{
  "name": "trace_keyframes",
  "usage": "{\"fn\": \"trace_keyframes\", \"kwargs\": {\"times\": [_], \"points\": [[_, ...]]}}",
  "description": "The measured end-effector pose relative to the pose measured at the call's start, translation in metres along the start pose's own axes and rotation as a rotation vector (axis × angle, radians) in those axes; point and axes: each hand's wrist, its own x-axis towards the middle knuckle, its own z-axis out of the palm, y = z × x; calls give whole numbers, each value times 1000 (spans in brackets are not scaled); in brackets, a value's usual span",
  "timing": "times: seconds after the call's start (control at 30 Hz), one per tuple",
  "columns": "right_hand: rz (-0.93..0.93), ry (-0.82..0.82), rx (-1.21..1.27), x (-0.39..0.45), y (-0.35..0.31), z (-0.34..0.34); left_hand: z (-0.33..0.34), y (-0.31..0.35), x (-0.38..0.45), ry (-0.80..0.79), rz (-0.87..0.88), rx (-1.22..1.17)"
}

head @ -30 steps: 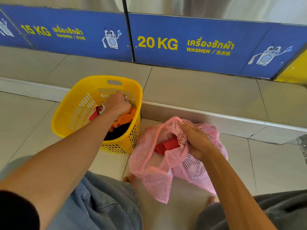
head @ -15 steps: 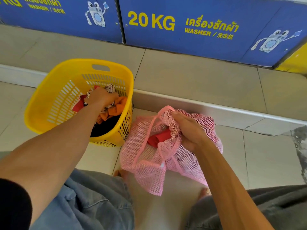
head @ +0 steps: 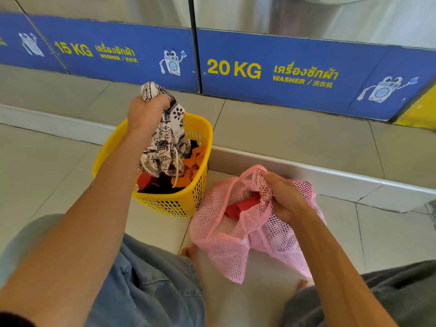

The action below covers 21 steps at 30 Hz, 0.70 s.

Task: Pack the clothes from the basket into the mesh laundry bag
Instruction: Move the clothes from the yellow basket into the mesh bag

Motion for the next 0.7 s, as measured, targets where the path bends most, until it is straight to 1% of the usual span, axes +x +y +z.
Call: {"fn": "trace_keyframes", "kwargs": {"times": [0.1,0.17,0.2,0.23,0.3,0.33,0.37,0.4,0.43,0.5,0.6,0.63,0.7], "points": [[-17,2,-26,-2,-2,-1,-18,17,9,21,-28,-166],[-11,-10,-36,-3,-3,-2,-25,17,15,-46,-110,-142],[-7,-13,-39,-2,-3,-2,-25,10,19,-129,-180,-75],[-8,-19,-44,-2,-3,-2,-23,2,19,-254,-260,23],[-4,-37,-55,1,-1,-1,-11,-24,16,-515,-410,299],[-1,-45,-58,3,1,-2,-2,-40,14,-599,-448,458],[0,-50,-61,6,2,-4,8,-55,9,-646,-456,617],[1,-56,-62,8,3,-6,17,-72,6,-658,-431,779],[2,-56,-60,11,6,-7,24,-90,6,-639,-385,915],[2,-53,-60,15,8,-10,32,-120,4,-541,-339,1064],[0,-38,-46,17,9,-16,41,-144,12,-418,-346,1099],[1,-29,-44,18,9,-19,44,-144,15,-408,-344,1077],[6,-17,-43,20,11,-22,47,-144,24,-452,-330,1059]]}}
